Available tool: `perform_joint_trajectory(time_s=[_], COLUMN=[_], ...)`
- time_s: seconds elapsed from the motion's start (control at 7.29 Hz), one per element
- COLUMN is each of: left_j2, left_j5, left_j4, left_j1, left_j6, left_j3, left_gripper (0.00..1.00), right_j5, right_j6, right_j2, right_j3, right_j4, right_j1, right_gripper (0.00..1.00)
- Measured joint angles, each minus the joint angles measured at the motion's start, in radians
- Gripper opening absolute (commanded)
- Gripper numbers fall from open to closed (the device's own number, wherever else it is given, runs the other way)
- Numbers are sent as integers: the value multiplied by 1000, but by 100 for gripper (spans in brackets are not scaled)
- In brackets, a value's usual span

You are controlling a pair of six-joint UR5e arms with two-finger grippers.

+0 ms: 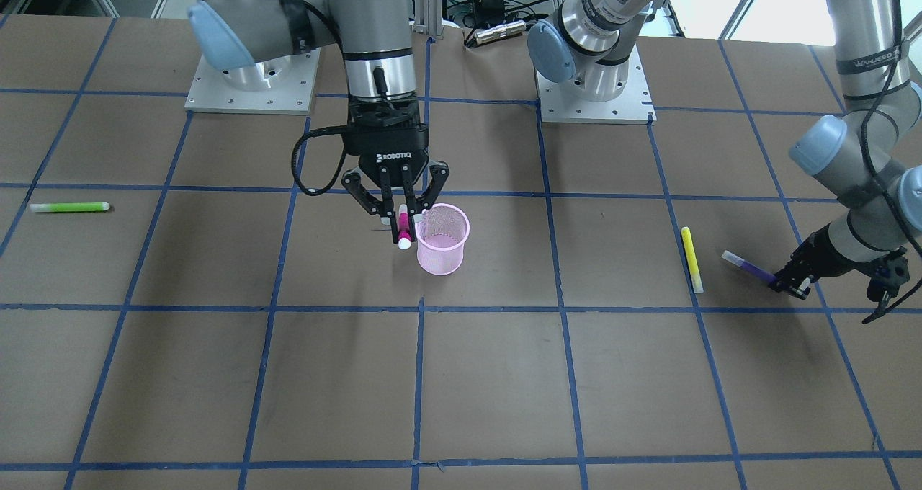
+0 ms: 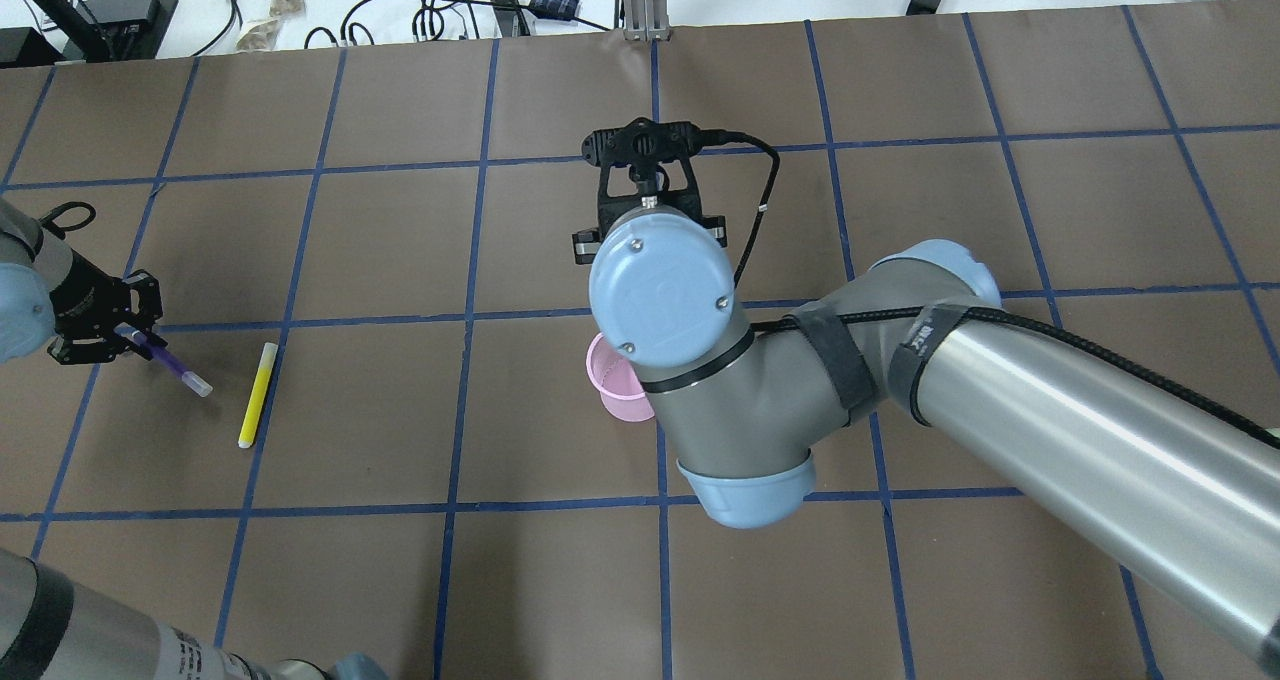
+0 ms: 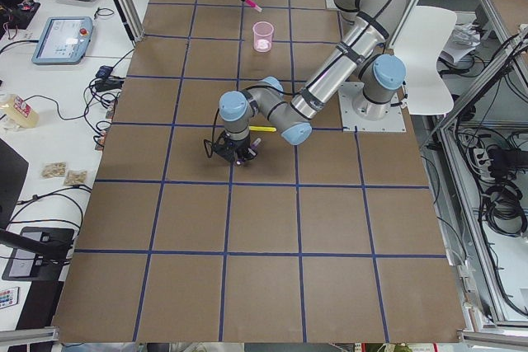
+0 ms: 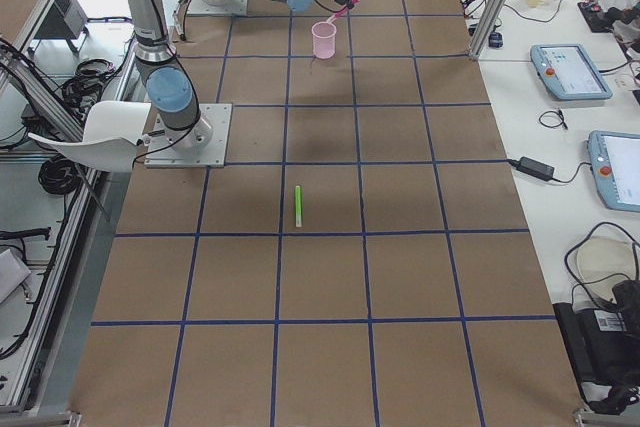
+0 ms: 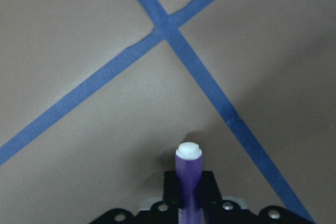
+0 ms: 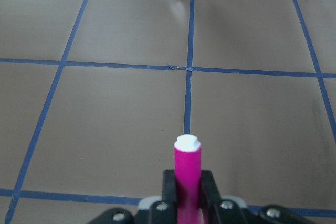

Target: Insert purple and pink pens into pink cup

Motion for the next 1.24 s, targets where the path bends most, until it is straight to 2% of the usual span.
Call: perform_joint_trajectory(time_s=[0.27,0.55,0.69,0.82,0.96,1.1,1.24], left_j2=[48,111,142,166,186,204,223], left_j5=[3,5,10,14,17,17,17], left_j4=[-34,-105,-153,-204,-245,-279,-312], left_j1=[-35,-101,-156,-212,-264,-314,-359], left_j6=[-17,-117,-191,-269,-352,-434,-503], left_j3=[41,66,89,115,134,145,150], left_gripper=[0,0,0,0,0,0,0], right_j5=[-33,-37,-39,-45,-54,-61,-67], right_j6=[52,103,122,136,144,153,164], right_j2=[46,75,87,91,89,87,86], right_j3=[4,6,9,19,36,53,63], right_j4=[-46,-54,-55,-56,-58,-59,-65], right_j1=[34,60,66,68,68,69,69], right_gripper=[0,0,6,31,85,97,100])
